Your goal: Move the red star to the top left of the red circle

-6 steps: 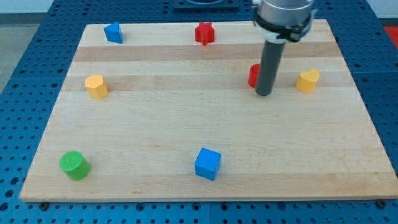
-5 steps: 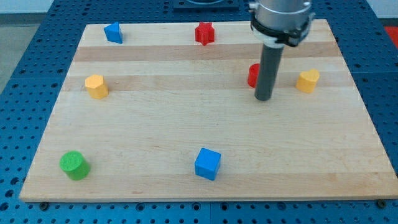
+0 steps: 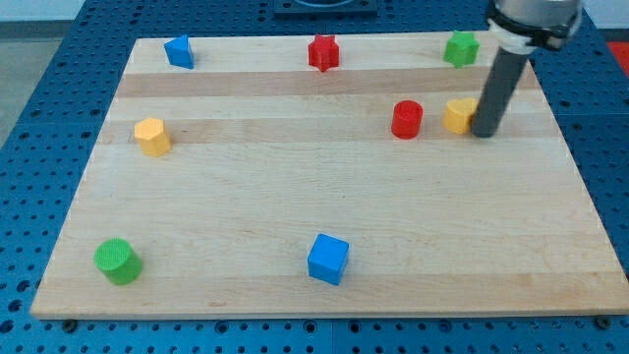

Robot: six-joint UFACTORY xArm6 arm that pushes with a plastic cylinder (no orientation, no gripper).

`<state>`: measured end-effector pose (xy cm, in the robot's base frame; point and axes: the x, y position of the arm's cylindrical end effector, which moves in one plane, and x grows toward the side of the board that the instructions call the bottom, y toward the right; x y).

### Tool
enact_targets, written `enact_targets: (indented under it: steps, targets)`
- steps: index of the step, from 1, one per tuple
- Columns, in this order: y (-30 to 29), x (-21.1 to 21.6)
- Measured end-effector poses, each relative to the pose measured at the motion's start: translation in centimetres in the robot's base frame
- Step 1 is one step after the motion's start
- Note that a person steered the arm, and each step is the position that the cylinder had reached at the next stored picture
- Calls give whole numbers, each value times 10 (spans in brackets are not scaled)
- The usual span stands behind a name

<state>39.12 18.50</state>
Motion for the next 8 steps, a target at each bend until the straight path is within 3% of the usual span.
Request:
enact_targets:
  steps: [2,3,5,8]
  targets:
    - [-38,-21]
    - [-20,-25]
    - [-18,-88]
    - [-111,-155]
